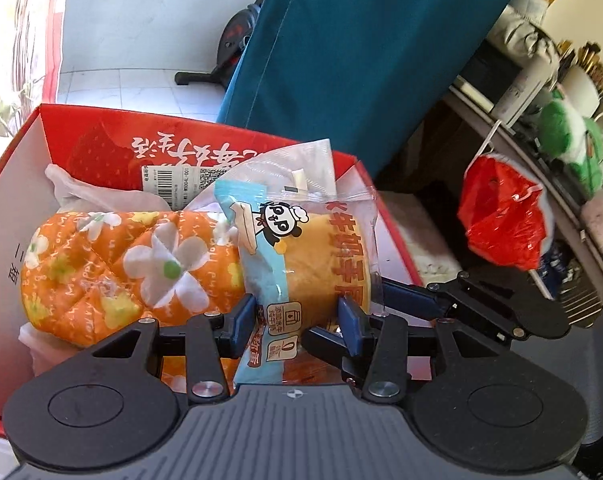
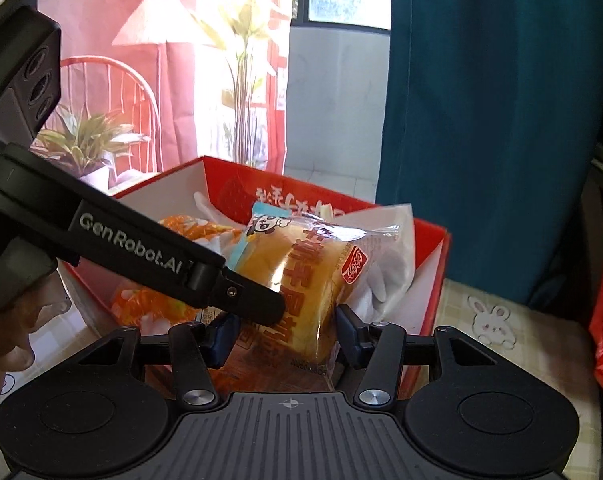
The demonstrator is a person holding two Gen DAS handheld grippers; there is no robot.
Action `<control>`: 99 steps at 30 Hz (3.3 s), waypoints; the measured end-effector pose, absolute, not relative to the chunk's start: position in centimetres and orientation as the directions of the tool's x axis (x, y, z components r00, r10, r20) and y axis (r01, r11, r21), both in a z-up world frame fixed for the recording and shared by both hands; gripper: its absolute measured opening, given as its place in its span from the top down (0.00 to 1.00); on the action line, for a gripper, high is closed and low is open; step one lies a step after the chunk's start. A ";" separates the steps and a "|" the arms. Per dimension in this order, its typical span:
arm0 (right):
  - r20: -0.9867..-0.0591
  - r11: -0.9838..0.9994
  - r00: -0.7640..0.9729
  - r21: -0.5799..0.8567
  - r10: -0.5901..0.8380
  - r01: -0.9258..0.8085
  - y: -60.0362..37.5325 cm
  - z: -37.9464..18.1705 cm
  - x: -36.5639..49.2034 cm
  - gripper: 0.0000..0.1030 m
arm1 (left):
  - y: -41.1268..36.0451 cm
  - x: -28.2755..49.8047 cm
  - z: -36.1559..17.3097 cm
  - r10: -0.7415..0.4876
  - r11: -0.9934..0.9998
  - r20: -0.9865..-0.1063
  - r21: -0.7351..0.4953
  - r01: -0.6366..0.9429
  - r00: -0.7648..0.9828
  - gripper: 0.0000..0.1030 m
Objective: Organize soft objects
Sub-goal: 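Open the right tool to drop the bread packet into the box, then lower the right tool to the black eye mask strap and grasp it, then lift the black eye mask with the right tool toward the red box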
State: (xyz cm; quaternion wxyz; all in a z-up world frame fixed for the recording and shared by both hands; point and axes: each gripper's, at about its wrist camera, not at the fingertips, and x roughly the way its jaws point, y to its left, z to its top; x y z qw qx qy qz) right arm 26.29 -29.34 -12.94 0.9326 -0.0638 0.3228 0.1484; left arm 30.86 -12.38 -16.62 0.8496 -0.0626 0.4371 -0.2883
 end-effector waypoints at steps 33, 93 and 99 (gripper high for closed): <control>-0.623 0.947 0.764 -0.115 0.166 -0.299 -27.4 -9.8 20.9 0.52 | -8.4 23.7 -12.9 -0.486 0.845 -0.622 -0.158 0.510 0.613 0.39; -0.662 0.982 0.749 -0.117 0.033 -0.146 -32.2 -18.5 13.0 0.83 | -8.5 17.8 -23.3 -0.395 0.834 -0.689 0.008 0.551 0.608 0.88; -0.612 0.979 0.788 -0.113 0.068 -0.172 -31.6 -15.9 12.7 0.91 | -6.8 17.6 -20.4 -0.417 0.851 -0.627 -0.016 0.525 0.658 0.90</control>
